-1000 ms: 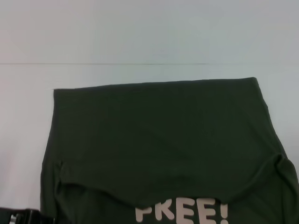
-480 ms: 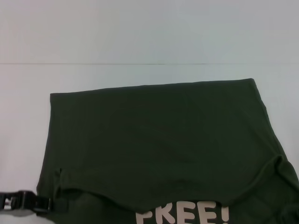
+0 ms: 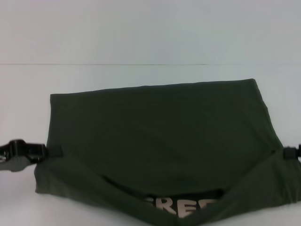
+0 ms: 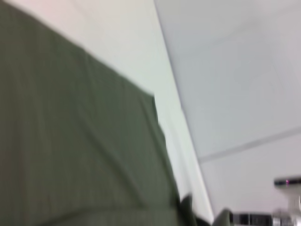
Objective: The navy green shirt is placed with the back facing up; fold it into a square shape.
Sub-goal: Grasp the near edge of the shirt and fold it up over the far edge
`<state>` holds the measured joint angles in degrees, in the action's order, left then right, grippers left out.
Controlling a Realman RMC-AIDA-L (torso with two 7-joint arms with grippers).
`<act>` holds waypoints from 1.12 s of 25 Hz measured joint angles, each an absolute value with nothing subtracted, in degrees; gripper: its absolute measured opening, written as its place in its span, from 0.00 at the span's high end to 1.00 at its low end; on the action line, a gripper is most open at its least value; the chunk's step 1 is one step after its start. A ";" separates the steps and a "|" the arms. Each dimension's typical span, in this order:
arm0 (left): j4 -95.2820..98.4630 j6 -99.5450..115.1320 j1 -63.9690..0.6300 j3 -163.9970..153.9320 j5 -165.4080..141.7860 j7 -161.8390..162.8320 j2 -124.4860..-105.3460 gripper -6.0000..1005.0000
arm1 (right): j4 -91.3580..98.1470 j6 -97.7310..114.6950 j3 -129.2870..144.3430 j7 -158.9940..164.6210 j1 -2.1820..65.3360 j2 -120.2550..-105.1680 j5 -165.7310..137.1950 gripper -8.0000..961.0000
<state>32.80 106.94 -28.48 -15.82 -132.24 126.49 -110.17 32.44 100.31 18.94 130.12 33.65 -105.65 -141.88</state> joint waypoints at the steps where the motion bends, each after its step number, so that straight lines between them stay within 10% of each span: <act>1: 32.10 106.13 -28.62 -14.39 -132.24 126.50 -110.03 1.00 | 32.31 99.54 18.86 130.40 33.64 -105.71 -140.73 0.89; 13: 27.14 94.87 -28.17 -4.96 -127.05 126.50 -109.82 1.00 | 29.46 86.88 18.96 130.73 34.41 -106.24 -130.27 0.87; 28: 25.04 76.96 -31.53 -5.05 -120.45 120.85 -114.38 1.00 | 28.88 70.29 19.29 125.40 38.33 -111.51 -124.87 0.85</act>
<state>25.04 76.96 -31.53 -5.05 -120.45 120.85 -114.38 28.88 70.29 19.29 125.40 38.33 -111.51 -124.87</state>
